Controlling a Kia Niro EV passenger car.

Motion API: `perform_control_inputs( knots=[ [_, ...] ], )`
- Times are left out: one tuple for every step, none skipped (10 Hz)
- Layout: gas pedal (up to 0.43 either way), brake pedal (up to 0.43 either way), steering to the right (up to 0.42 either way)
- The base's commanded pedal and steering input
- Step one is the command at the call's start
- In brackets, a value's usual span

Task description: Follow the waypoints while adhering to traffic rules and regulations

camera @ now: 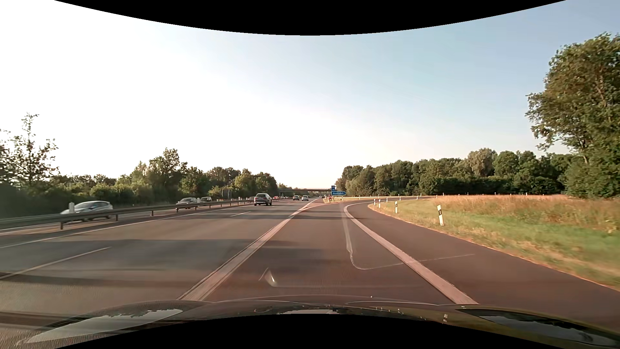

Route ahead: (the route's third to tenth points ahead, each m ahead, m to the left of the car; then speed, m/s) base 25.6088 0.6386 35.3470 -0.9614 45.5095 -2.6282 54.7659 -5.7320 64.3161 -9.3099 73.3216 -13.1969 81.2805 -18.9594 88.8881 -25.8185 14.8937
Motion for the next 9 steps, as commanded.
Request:
perform_control_inputs(
  knots=[
    [0.079,0.000,0.002],
    [0.079,0.000,0.005],
    [0.079,0.000,0.007],
    [0.079,0.000,0.007],
    [0.079,0.000,0.007],
    [0.079,0.000,0.008],
    [0.079,0.000,0.009],
    [0.079,0.000,0.009],
    [0.079,0.000,0.012]
  ],
)
